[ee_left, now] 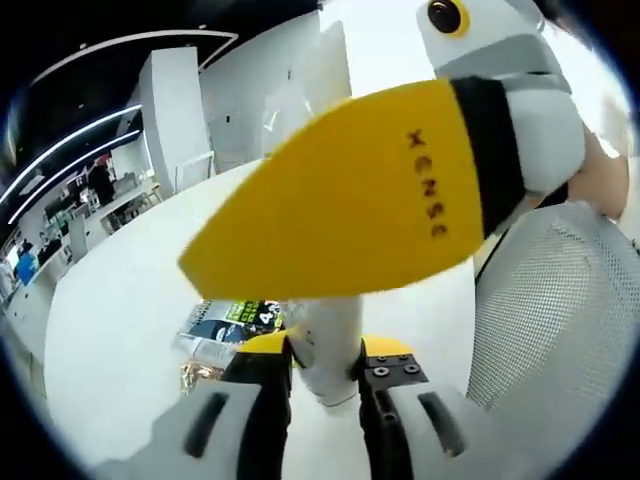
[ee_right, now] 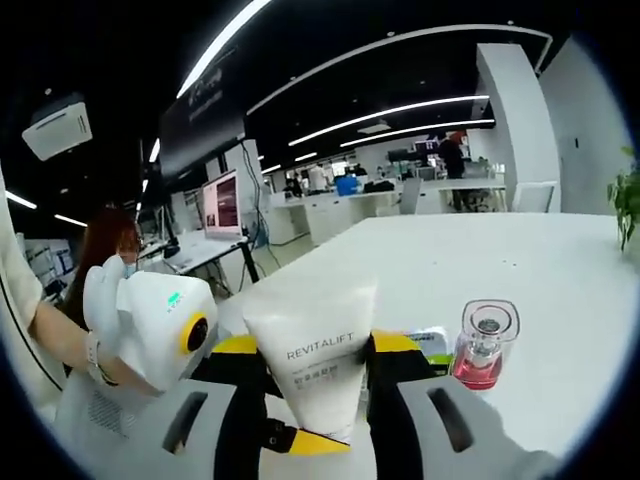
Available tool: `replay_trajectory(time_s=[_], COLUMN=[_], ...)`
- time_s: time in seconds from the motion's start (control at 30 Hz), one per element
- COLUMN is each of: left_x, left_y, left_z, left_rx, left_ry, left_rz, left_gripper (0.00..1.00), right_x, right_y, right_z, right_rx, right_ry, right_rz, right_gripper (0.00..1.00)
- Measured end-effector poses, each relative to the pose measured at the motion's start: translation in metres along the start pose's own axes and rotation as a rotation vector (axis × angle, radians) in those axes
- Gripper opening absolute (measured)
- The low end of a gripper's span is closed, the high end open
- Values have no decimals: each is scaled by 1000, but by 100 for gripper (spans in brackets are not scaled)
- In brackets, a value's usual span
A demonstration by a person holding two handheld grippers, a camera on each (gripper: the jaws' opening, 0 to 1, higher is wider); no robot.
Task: Arrange the skincare products in the storage area until every visible bottle or jar stands upright without overlapping.
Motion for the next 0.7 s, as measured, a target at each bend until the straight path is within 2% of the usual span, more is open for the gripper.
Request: replay_trajectory(time_s=[0.27,0.37,0.53,0.7], left_x=[1,0,-1,-3], left_y=[-10,-14,-17,-17], left_z=[5,9,12,11], left_rx=[-55,-61,-118,-122], left_ry=[-29,-39,-63,-72], left_rz=[-62,-79,-114,-142], left_gripper=[18,17,17,17], right_x=[-6,-7,-12,-17], right_y=[-2,0,0,-3], right_z=[1,2,9,16], right_rx=[15,0,-25,-65], right_ry=[1,10,6,9], right_rz=[31,57,107,137], right_gripper=[39,39,38,41])
Point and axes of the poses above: the point that each gripper's makers call its tool centre point, and the gripper's own axes: x roughly forward along the fingers, y roughly to its left, z roughly out of its top, the point moved 2 cm from there along -x, roughly backward along the fingers, and after that the axes turned 8 degrees about x, right-handed, at the moved point
